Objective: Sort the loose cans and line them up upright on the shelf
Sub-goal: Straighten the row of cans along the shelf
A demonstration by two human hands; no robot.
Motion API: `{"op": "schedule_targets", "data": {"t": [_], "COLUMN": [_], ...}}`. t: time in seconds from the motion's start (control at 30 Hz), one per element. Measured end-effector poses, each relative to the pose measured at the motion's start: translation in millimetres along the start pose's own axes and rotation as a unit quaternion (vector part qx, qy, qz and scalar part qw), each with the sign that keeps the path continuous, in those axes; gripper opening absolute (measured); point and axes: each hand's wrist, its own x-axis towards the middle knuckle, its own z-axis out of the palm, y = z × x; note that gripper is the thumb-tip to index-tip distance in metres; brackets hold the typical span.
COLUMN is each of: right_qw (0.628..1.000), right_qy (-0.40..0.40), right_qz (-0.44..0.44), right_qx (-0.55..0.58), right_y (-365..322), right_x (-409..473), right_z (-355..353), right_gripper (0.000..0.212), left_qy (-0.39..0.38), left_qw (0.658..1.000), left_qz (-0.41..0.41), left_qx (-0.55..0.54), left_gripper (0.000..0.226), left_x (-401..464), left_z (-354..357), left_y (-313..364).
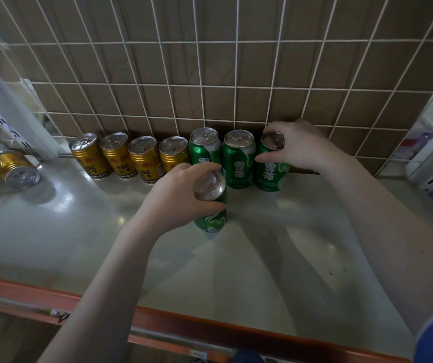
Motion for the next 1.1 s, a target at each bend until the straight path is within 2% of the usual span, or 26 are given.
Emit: {"op": "schedule_targets", "data": {"t": [0.2,0.37,0.5,0.63,0.77,0.97,1.1], "right_qw": [1.000,0.987,0.985,0.985,0.987,0.988,0.986], "right_qy": [-0.001,0.145,0.075,0.019,0.067,0.084,0.111], "right_qz": [0.001,0.049,0.150,0.172,0.137,0.119,0.106], "right_qx": [-0.001,0.042,0.041,-0.024,-0.048,-0.058,-0.064], "right_y": [0,2,13,20,31,37,38], "right_x": [-14,-67,-110,-138,-151,-154,-155], "right_z": [0,9,39,68,87,91,93], "right_gripper": [0.086,0.057,0.056,0.052,0.037,0.037,0.034], "left_qy": [0.015,0.052,0.073,0.073,0.021,0.047,0.030], "left_qw": [1.000,0.993,0.982,0.956,0.943,0.952,0.958], "left_qz": [-0.002,-0.013,-0.021,-0.049,-0.107,-0.085,-0.074], "left_qx": [-0.028,-0.102,-0.173,-0.278,-0.314,-0.290,-0.276], "left_gripper": [0.084,0.093,0.098,0.091,0.077,0.067,0.071], "left_x": [1,-4,-9,-11,-20,-25,-23], "left_z": [5,16,27,41,64,75,73], "left_y": [-7,-16,-24,-30,-35,-37,-44]}}
